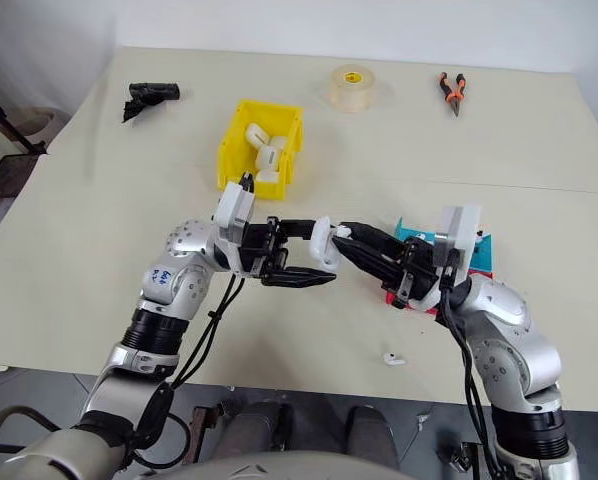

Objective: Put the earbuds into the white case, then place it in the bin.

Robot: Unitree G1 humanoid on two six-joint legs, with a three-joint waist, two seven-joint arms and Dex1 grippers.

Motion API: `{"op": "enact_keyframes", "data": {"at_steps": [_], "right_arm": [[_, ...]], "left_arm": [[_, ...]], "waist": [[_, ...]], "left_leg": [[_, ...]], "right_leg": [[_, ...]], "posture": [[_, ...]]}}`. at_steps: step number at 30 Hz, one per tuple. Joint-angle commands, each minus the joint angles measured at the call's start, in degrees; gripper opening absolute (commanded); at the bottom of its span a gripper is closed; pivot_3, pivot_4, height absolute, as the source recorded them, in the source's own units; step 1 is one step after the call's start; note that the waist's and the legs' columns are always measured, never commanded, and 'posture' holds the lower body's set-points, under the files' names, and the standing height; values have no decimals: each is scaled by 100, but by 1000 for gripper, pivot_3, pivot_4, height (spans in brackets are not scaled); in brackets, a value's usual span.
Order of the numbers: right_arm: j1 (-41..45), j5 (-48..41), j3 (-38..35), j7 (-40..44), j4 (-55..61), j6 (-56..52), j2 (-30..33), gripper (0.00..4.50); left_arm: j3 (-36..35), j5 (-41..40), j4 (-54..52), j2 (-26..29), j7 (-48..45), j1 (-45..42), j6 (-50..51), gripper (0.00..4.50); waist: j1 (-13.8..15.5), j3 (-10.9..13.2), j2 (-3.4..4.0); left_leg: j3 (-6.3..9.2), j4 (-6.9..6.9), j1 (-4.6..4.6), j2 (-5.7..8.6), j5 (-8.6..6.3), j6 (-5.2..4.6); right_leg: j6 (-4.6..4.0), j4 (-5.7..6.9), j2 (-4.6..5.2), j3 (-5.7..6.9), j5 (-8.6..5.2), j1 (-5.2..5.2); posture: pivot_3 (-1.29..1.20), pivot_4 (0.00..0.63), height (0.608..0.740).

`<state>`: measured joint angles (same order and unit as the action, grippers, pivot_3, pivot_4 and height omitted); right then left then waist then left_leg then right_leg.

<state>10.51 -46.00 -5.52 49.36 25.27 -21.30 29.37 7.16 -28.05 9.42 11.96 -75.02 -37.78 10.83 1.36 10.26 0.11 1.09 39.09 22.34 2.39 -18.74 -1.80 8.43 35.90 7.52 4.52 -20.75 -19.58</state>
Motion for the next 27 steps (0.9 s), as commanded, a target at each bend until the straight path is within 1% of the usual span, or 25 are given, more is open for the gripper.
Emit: {"op": "enact_keyframes", "data": {"at_steps": [1,5,7,10,12,16,18,19,27], "right_arm": [[68,-56,235,17,170,-421,181,874],[157,-257,199,-30,232,-856,427,874],[160,-498,162,-32,282,-1154,563,874],[150,-581,113,34,355,-1230,664,1572],[144,-682,69,64,376,-1294,720,2180],[189,-748,-32,87,375,-1318,787,3586],[207,-784,-86,103,371,-1351,800,4219],[215,-769,-120,102,364,-1329,790,4451],[17,-825,-661,319,375,-1169,1010,4451]], "left_arm": [[85,-83,-272,-132,-59,-136,-173,2797],[96,-38,-268,-136,-89,-114,-202,2797],[95,-28,-271,-156,-87,-105,-208,2797],[82,-35,-268,-192,-71,-100,-217,2797],[71,-42,-262,-215,-54,-100,-224,2797],[57,-60,-292,-245,-32,-72,-216,2797],[49,-57,-297,-259,-34,-58,-222,2797],[45,-54,-297,-267,-33,-54,-224,2797],[11,-39,-322,-259,5,19,-256,2797]], "waist": [[-3,0,0],[-3,0,0],[-1,0,0],[0,0,-1],[-2,0,-1],[5,1,-1],[3,0,-1],[2,1,-1],[13,1,-1]], "left_leg": [[0,0,0,0,0,0],[-1,0,0,-2,0,0],[-1,0,0,-1,0,0],[0,0,1,-1,0,0],[-1,0,1,-1,0,0],[0,0,2,0,0,0],[0,1,2,0,0,0],[-1,1,2,-1,0,0],[0,1,2,-1,0,0]], "right_leg": [[0,0,0,0,0,0],[0,0,0,0,0,0],[0,0,0,1,0,0],[0,-1,1,1,0,0],[0,-2,1,1,0,0],[0,-2,2,1,0,1],[0,-3,2,1,0,1],[0,-3,2,1,0,1],[0,-3,2,2,0,3]], "posture": [[0,150,740],[0,150,740],[0,150,740],[0,150,740],[0,150,740],[0,150,740],[0,150,740],[0,150,740],[0,150,740]]}}
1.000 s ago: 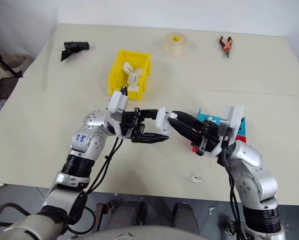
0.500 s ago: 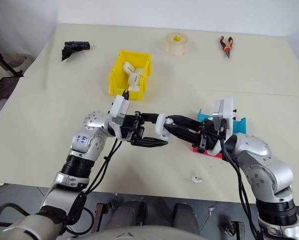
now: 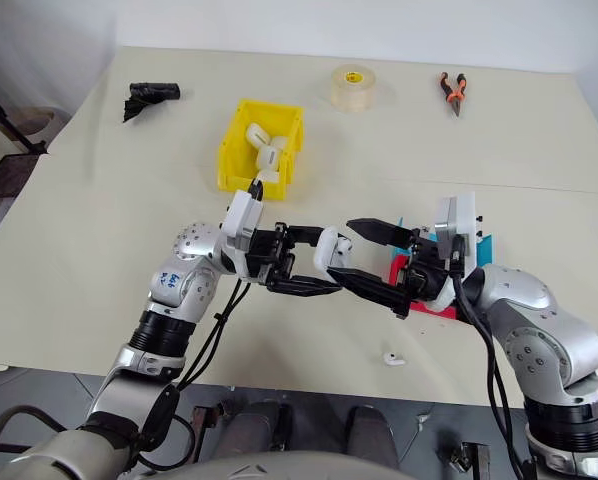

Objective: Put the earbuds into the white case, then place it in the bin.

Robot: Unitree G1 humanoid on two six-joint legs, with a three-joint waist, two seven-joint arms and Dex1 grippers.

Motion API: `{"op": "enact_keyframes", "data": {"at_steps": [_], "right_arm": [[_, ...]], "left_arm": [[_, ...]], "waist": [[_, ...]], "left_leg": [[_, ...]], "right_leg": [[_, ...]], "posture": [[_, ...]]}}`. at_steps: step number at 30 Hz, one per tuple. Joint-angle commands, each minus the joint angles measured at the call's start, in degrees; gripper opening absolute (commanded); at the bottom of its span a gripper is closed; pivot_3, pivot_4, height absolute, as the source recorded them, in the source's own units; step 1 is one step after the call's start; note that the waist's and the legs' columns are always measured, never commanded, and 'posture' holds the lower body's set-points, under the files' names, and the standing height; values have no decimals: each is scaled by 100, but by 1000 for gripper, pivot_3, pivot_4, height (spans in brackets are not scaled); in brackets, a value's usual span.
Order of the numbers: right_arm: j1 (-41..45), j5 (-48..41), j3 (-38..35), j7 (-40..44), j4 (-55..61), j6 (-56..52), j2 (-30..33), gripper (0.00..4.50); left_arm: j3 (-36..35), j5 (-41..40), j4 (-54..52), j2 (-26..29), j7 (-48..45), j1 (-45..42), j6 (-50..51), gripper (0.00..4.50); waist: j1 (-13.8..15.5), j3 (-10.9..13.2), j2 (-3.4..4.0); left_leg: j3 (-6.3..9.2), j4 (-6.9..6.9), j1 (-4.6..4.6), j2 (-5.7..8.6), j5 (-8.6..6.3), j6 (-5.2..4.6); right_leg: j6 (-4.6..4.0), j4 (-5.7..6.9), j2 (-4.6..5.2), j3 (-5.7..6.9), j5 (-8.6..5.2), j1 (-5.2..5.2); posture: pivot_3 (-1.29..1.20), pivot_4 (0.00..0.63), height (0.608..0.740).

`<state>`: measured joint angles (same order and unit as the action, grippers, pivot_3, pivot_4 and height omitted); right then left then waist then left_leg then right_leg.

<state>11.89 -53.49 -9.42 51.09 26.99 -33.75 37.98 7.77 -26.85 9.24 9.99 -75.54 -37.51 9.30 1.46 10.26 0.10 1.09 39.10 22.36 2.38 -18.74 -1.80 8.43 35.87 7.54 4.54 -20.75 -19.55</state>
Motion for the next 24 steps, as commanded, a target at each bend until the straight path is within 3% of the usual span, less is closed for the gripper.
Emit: {"op": "enact_keyframes", "data": {"at_steps": [1,11,18,24], "right_arm": [[-165,-84,-340,181,209,86,196,4451],[-1295,70,-1556,524,247,402,605,4451],[-2602,1206,-2421,1023,-674,1623,484,4451],[-2658,1722,-2561,1092,-1387,2396,435,4451]], "left_arm": [[-49,-161,-307,-57,65,1,-108,2797],[-48,-139,-369,70,88,153,-134,2797],[-19,39,-309,266,120,242,-347,2797],[3,34,-342,327,198,365,-398,2797]], "waist": [[6,0,0],[9,0,-1],[16,0,0],[-13,0,1]], "left_leg": [[0,0,1,1,0,0],[-2,0,0,-1,0,0],[-5,-1,-1,0,0,-2],[-11,-2,-6,-5,0,-2]], "right_leg": [[0,0,1,0,0,0],[0,-7,0,2,0,5],[0,-11,0,1,0,10],[0,-14,-2,-3,0,11]], "posture": [[0,150,740],[0,150,740],[0,150,740],[0,150,740]]}}
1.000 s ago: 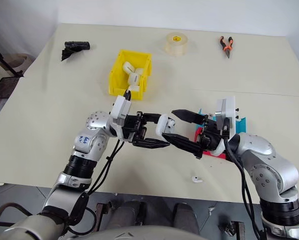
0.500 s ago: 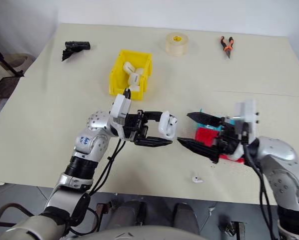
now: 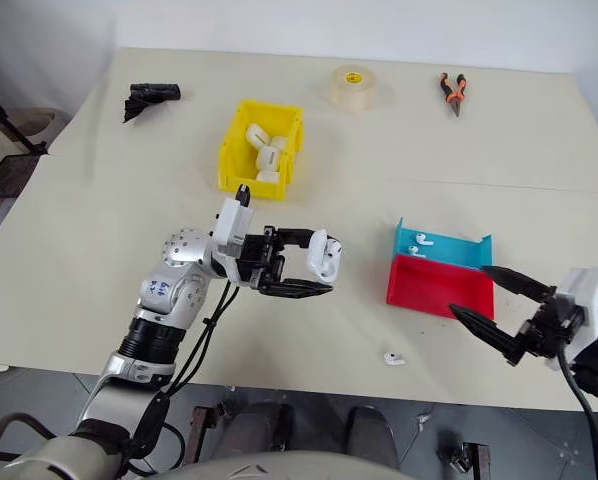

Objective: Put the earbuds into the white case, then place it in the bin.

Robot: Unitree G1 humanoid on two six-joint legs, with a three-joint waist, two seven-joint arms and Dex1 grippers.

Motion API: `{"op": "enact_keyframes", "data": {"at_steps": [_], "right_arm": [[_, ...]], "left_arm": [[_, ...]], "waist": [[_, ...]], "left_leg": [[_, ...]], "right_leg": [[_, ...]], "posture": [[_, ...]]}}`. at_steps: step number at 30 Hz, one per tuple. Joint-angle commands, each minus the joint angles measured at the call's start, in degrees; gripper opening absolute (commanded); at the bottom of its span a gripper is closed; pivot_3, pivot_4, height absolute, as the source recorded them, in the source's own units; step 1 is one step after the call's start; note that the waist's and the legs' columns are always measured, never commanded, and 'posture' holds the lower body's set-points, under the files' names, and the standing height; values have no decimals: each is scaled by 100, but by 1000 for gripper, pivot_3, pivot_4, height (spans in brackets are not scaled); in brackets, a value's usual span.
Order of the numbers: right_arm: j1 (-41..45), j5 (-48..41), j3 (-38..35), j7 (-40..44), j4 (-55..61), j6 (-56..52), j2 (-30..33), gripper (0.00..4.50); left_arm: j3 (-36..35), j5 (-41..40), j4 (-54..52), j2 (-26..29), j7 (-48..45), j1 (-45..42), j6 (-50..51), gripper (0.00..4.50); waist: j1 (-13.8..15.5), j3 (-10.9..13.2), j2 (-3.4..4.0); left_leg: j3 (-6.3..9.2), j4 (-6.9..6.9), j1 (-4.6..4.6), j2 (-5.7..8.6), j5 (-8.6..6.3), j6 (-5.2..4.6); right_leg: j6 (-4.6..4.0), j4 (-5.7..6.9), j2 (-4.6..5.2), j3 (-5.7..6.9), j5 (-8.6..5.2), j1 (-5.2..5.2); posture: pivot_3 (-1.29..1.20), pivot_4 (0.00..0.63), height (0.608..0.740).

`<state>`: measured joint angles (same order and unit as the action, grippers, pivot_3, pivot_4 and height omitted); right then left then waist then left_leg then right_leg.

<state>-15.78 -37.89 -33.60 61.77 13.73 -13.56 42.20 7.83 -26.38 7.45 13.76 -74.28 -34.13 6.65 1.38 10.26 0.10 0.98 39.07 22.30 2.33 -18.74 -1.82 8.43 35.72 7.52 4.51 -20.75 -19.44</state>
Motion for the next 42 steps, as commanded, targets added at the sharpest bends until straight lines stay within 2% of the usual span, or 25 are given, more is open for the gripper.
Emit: {"op": "enact_keyframes", "data": {"at_steps": [1,4,6,8,10,14,19,24,35,38,42], "right_arm": [[263,182,-106,-28,-106,386,70,4451],[617,301,-7,-95,-196,390,224,4451],[1030,395,181,-224,-178,18,567,4451],[1798,593,772,-477,-341,-963,1256,4451],[2536,789,1355,-470,-650,-1448,1675,4451],[4253,1506,2801,-36,-1684,-1869,1925,4451],[5694,2691,4323,780,-2897,-1388,1819,4451],[6638,3490,5145,1326,-3985,-881,1429,4451],[7572,4352,5535,1718,-5674,131,628,4451],[7691,4510,5539,1759,-5965,278,489,3904],[7743,4666,5509,1835,-6188,429,410,2563]], "left_arm": [[-4,10,-148,-60,108,43,-182,2797],[4,40,-115,-89,191,60,-267,2797],[3,57,-97,-109,260,56,-305,2797],[8,84,-77,-133,328,78,-358,2797],[28,101,-71,-169,367,104,-381,2797],[94,113,-81,-250,401,160,-424,2797],[103,138,-59,-326,479,143,-487,2797],[103,145,-90,-341,563,175,-516,2797],[107,128,-228,-328,686,272,-495,2797],[104,119,-248,-319,706,274,-487,2797],[93,112,-261,-305,725,268,-482,2797]], "waist": [[-11,0,0],[-1,-1,2],[-2,-1,4],[-15,1,11],[-5,1,10],[-2,3,8],[10,5,10],[-24,5,10],[-20,5,10],[-33,5,10],[-36,5,11]], "left_leg": [[0,0,0,-2,0,0],[-3,0,-1,-4,0,1],[-2,1,-1,-2,0,0],[-9,5,0,0,0,0],[-7,1,1,-4,2,-1],[5,-3,11,-2,2,0],[11,1,25,9,2,-2],[7,-3,32,6,2,-2],[8,3,32,5,3,-1],[7,3,33,5,3,-1],[6,3,34,5,3,-1]], "right_leg": [[0,-1,-1,0,0,0],[0,-3,-3,0,0,0],[0,-2,0,-1,0,0],[0,-4,2,-5,0,-1],[0,-10,1,-1,0,-1],[0,-17,2,7,0,-4],[0,-13,10,8,0,-16],[0,-12,7,12,0,-27],[1,-1,5,13,0,-32],[1,1,6,12,0,-35],[1,8,5,12,0,-40]], "posture": [[0,150,740],[0,150,740],[0,150,740],[0,150,740],[0,150,740],[0,150,740],[0,150,740],[0,150,740],[0,150,740],[0,150,740],[0,150,740]]}}
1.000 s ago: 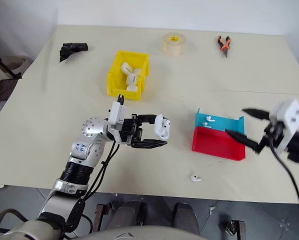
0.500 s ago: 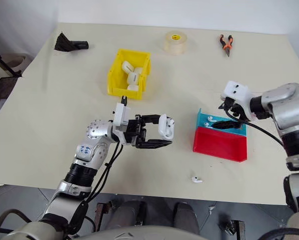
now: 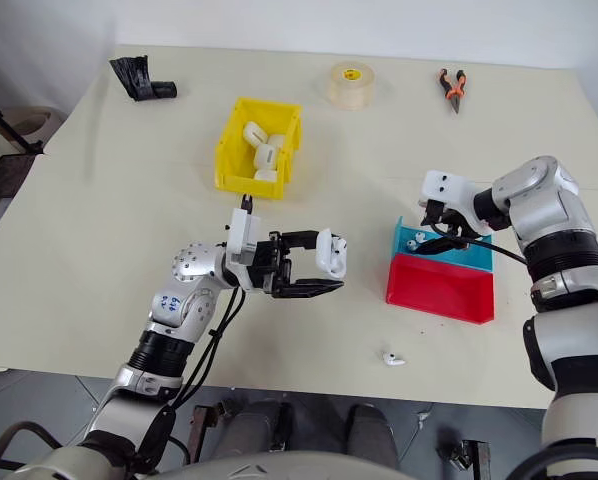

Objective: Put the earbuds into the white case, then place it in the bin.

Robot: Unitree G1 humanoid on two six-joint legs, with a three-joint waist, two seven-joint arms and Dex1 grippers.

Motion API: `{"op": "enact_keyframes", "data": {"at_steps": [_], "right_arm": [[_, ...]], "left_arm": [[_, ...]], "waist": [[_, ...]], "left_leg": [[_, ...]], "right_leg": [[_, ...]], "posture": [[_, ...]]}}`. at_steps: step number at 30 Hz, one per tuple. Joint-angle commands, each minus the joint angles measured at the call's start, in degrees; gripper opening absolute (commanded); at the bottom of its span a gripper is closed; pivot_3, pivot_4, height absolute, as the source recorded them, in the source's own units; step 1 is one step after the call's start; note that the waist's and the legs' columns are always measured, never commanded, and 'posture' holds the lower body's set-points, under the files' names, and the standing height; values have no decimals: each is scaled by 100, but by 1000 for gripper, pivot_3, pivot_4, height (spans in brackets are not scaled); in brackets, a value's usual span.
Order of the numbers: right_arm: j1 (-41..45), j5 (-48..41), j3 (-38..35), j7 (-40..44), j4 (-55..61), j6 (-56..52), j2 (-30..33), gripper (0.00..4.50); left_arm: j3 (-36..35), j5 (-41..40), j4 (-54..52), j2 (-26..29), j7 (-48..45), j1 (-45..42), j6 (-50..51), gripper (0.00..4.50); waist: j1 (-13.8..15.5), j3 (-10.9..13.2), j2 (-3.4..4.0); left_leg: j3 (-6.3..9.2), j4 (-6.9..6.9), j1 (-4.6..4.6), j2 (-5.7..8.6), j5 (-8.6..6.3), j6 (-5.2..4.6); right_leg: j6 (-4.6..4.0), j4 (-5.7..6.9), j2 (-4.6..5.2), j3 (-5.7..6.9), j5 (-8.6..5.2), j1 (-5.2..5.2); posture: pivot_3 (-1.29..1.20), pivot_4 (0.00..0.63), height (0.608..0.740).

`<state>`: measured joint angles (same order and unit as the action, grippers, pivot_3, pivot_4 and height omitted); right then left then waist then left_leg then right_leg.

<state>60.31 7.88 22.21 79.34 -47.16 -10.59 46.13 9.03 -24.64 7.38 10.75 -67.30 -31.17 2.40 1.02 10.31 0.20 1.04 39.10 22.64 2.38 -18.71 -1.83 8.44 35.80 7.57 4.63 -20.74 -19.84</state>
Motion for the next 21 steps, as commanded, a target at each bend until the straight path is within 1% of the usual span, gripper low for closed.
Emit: {"op": "enact_keyframes", "data": {"at_steps": [1,11,13,15,21], "right_arm": [[134,120,-78,99,-127,159,10,2262],[131,179,-188,119,-210,263,-88,2262],[129,185,-208,127,-196,249,-105,1862],[120,201,-221,131,-180,239,-119,1354],[93,194,-271,192,-74,133,-117,1354]], "left_arm": [[-30,-66,-265,3,33,-24,-55,2797],[-27,-78,-261,10,56,-24,-68,2797],[-26,-74,-247,5,56,-30,-77,2797],[-24,-73,-248,5,55,-29,-80,2797],[-27,-65,-245,11,58,-32,-89,2797]], "waist": [[-2,0,0],[-56,0,0],[-81,0,0],[-109,0,0],[-113,0,0]], "left_leg": [[0,0,0,0,0,0],[1,0,-1,-1,1,1],[1,0,-1,-1,1,2],[2,0,-1,-1,1,1],[1,1,-1,-1,2,3]], "right_leg": [[0,1,0,0,0,0],[0,4,-1,0,0,0],[0,5,-1,0,0,0],[0,5,-1,0,0,1],[0,6,0,-1,0,0]], "posture": [[0,150,740],[0,150,740],[0,150,740],[0,150,740],[0,150,740]]}}
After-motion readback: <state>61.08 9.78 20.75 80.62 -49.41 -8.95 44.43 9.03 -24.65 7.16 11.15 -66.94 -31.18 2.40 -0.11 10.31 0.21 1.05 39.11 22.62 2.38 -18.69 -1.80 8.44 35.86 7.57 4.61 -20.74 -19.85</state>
